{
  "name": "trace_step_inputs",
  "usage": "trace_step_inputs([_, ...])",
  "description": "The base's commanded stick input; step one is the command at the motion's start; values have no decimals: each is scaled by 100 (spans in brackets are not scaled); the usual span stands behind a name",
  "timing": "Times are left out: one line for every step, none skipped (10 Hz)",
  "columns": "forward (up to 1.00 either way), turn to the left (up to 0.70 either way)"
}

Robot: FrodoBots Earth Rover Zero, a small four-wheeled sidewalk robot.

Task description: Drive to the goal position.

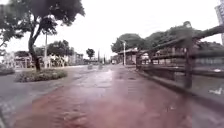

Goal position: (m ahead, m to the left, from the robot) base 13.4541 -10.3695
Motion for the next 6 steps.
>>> trace_step_inputs([100, 0])
trace_step_inputs([100, 0])
trace_step_inputs([100, 0])
trace_step_inputs([100, 0])
trace_step_inputs([100, 0])
trace_step_inputs([100, 0])
